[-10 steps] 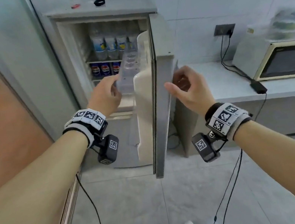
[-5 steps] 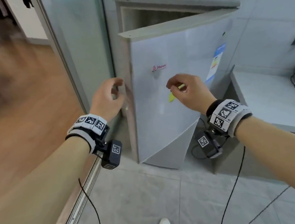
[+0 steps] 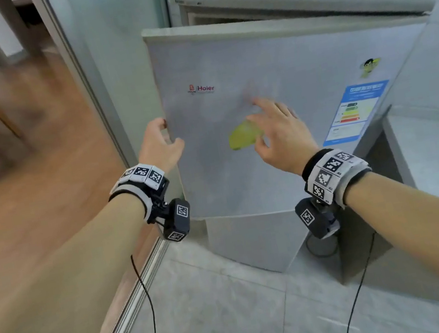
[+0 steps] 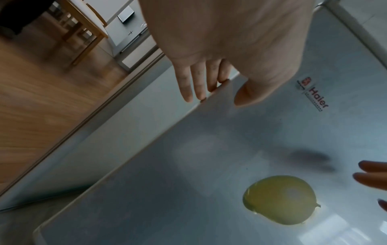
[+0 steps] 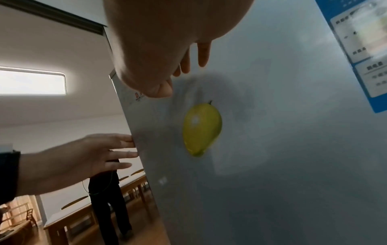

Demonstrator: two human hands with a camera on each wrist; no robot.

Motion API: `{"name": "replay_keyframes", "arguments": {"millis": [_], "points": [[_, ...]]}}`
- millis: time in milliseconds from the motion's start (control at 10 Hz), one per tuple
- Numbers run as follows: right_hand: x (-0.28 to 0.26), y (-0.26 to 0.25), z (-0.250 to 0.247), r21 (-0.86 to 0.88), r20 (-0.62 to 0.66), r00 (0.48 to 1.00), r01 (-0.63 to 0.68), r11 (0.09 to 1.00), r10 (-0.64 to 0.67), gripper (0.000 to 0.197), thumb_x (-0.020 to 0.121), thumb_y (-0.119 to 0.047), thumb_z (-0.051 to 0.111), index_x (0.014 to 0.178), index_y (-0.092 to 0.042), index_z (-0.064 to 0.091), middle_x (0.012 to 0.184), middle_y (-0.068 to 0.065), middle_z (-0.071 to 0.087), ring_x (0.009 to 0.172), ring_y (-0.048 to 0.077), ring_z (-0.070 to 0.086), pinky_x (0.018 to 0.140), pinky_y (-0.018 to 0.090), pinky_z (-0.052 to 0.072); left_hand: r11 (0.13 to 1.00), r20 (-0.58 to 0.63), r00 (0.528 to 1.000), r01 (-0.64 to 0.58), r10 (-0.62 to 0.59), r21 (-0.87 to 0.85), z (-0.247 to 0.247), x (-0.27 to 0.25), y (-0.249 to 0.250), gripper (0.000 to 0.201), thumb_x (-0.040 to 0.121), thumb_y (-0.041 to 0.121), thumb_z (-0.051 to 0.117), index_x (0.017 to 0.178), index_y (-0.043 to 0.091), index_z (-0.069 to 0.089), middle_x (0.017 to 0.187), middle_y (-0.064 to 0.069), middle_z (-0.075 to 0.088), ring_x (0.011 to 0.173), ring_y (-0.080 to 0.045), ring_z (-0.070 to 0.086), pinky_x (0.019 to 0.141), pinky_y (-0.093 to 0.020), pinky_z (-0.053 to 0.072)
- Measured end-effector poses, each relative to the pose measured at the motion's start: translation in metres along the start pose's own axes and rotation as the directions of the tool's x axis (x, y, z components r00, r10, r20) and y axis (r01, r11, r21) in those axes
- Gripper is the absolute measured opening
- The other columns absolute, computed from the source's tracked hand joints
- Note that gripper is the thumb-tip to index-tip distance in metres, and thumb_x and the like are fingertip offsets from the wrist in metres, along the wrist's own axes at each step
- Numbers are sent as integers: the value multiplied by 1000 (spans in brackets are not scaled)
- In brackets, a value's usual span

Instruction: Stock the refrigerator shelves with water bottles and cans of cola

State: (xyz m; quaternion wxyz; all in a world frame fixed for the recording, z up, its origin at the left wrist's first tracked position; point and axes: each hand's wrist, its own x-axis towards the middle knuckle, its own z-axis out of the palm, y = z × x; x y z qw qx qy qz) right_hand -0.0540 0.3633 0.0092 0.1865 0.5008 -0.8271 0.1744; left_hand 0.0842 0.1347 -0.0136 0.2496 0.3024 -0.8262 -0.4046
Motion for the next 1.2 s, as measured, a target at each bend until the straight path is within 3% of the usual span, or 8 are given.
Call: {"name": "replay_keyframes", "arguments": {"millis": [200, 300, 400, 500, 600, 900, 1000, 1200], "points": [[34, 22, 21, -119, 61, 998, 5, 993, 2, 48, 77, -13, 60, 125, -9, 62, 151, 16, 43, 137, 36, 41, 118, 49, 27, 994, 81, 995, 71, -64, -84, 21, 67, 6, 53, 92, 8, 56, 141, 11, 36, 122, 6, 45, 111, -14, 50, 95, -28, 42], [50, 28, 26, -160, 109, 994, -15, 987, 33, 48, 78, -12, 59, 126, -8, 61, 153, 17, 40, 141, 35, 38, 120, 49, 24, 997, 148, 988, 60, -51, -55, 33, 100, 4, 66, 87, 15, 60, 146, 11, 32, 133, 5, 46, 119, -15, 50, 106, -30, 40], [67, 33, 29, -171, 131, 988, -54, 984, 77, 49, 80, -11, 58, 129, -8, 58, 155, 18, 37, 142, 36, 36, 121, 49, 23, 1000, 231, 973, 0, -2, 8, 44, 129, -2, 84, 78, 34, 59, 152, 14, 25, 154, -3, 36, 140, -22, 40, 117, -42, 34], [81, 37, 30, -182, 126, 984, -100, 978, 124, 51, 82, -9, 56, 132, -8, 54, 155, 17, 36, 143, 35, 35, 121, 47, 23, 992, 280, 957, -96, 71, 77, 49, 143, 5, 73, 91, 23, 56, 155, 15, 22, 164, -3, 19, 145, -18, 34, 118, -40, 31], [88, 41, 33, -209, 131, 981, -110, 972, 140, 52, 81, -8, 57, 132, -7, 54, 156, 16, 35, 141, 35, 37, 121, 47, 25, 968, 316, 933, -218, 170, 123, 52, 157, 2, 63, 96, 24, 54, 153, 20, 30, 165, 0, 17, 140, -17, 43, 114, -37, 37], [90, 32, 37, -222, 147, 968, -168, 960, 203, 52, 82, -11, 58, 135, -9, 54, 160, 12, 30, 145, 32, 32, 122, 46, 20, 909, 404, 874, -369, 270, 191, 31, 164, -15, 51, 96, 23, 54, 145, 24, 41, 162, 7, 27, 128, -21, 54, 106, -41, 44], [93, 28, 34, -139, 157, 960, -213, 967, 234, 52, 83, -13, 58, 135, -11, 54, 159, 10, 32, 146, 31, 29, 122, 47, 22, 894, 429, 853, -406, 296, 190, 23, 167, -16, 39, 95, 23, 53, 135, 24, 53, 143, 4, 54, 128, -18, 54, 108, -41, 43], [111, 9, 24, 186, 26, 949, -312, 932, 313, 50, 82, -19, 54, 132, -14, 57, 144, 7, 49, 138, 24, 41, 116, 35, 31, 813, 397, 762, -579, 511, 65, 7, 159, 4, 29, 93, 21, 54, 121, 23, 64, 117, 10, 68, 107, -8, 62, 100, -37, 50]]}}
